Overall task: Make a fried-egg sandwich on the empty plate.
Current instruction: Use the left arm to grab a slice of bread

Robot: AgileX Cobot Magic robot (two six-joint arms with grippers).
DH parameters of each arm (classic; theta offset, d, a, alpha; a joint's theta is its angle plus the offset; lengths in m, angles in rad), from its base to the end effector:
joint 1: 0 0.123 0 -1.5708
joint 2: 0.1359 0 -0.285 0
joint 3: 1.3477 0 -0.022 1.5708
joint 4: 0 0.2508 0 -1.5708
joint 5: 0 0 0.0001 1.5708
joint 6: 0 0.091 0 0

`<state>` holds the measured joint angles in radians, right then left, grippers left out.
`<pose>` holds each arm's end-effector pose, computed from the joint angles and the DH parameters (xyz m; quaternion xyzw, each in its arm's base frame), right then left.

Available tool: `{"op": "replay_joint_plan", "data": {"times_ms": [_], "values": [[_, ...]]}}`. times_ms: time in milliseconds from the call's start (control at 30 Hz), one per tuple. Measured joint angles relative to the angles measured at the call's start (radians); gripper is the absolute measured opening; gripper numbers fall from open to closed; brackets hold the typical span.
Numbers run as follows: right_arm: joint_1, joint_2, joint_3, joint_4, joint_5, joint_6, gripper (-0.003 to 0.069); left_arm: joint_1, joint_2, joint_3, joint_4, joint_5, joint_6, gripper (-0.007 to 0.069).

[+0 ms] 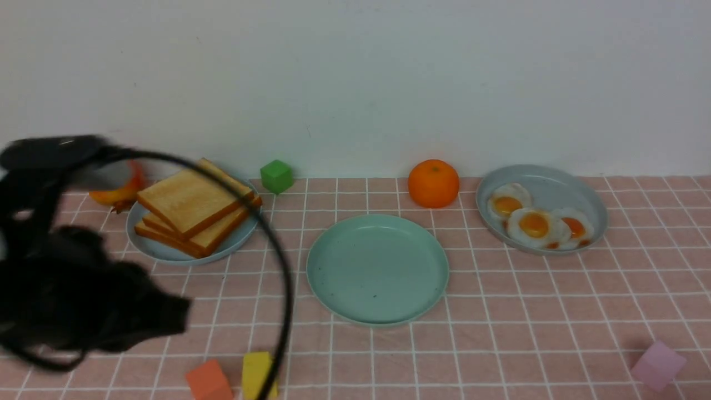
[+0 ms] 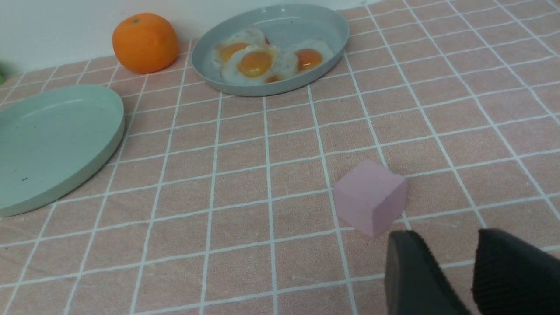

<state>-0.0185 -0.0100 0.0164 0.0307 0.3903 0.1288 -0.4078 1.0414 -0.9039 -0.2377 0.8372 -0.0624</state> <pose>0.0521 0.0001 0.1732 0.0674 0.8048 0.0456 0.5880 0.1771 -0.0939 0.3268 0.1161 0.9294 -0.1841 0.2980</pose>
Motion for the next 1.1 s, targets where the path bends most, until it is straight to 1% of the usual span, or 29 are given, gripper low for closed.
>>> {"op": "replay_joint_plan", "data": {"times_ms": [100,200,300,333,367,433,567,633,667,733,833,867,900,1000,1067,1100], "values": [[0.000,0.000,0.000,0.000,0.000,0.000,0.0239,-0.030,0.058,-0.015,-0.004,-0.048,0.000,-0.0013],[0.000,0.000,0.001,0.025,-0.017,0.016,0.0239,-0.035,0.076,-0.017,0.001,-0.047,0.000,-0.0013],[0.000,0.000,0.009,0.152,-0.081,0.093,0.0239,-0.036,0.076,-0.018,0.012,-0.034,0.000,-0.0013],[0.000,0.000,0.010,0.171,-0.098,0.110,0.0239,-0.037,0.076,-0.018,0.012,-0.028,0.000,-0.0013],[0.000,0.000,0.010,0.232,-0.140,0.141,0.0239,-0.037,0.076,-0.018,0.015,-0.021,0.000,-0.0013],[0.000,0.000,0.010,0.297,-0.218,0.168,0.0239,-0.037,0.076,-0.018,0.016,-0.014,-0.001,-0.0013],[0.000,0.000,0.010,0.368,-0.339,0.193,0.0239,-0.037,0.076,-0.018,0.024,-0.019,0.008,-0.0013],[0.008,0.000,-0.008,0.395,-0.331,0.207,0.0239,-0.037,0.076,-0.018,0.044,-0.027,0.017,-0.0013],[0.021,0.001,-0.041,0.398,-0.287,0.205,0.0237,-0.033,0.082,-0.024,0.058,-0.025,0.015,-0.0013],[0.060,0.042,-0.158,0.390,-0.120,0.164,0.0221,-0.001,0.114,-0.060,0.084,-0.003,0.010,-0.0013],[0.136,0.198,-0.411,0.347,0.199,0.035,0.0169,0.082,0.210,-0.147,0.107,0.061,0.020,-0.0013],[0.151,0.223,-0.465,0.342,0.244,0.016,0.0160,0.093,0.226,-0.161,0.110,0.069,0.023,-0.0013],[0.175,0.298,-0.551,0.328,0.373,-0.037,0.0134,0.124,0.274,-0.201,0.115,0.090,0.040,-0.0013],[0.219,0.467,-0.783,0.299,0.634,-0.129,0.0075,0.165,0.401,-0.304,0.127,0.128,0.088,-0.0013],[0.225,0.534,-0.883,0.295,0.727,-0.181,0.0054,0.167,0.470,-0.382,0.130,0.142,0.113,-0.0013],[0.227,0.540,-0.902,0.295,0.735,-0.187,0.0050,0.167,0.477,-0.390,0.131,0.143,0.116,-0.0013]]}}
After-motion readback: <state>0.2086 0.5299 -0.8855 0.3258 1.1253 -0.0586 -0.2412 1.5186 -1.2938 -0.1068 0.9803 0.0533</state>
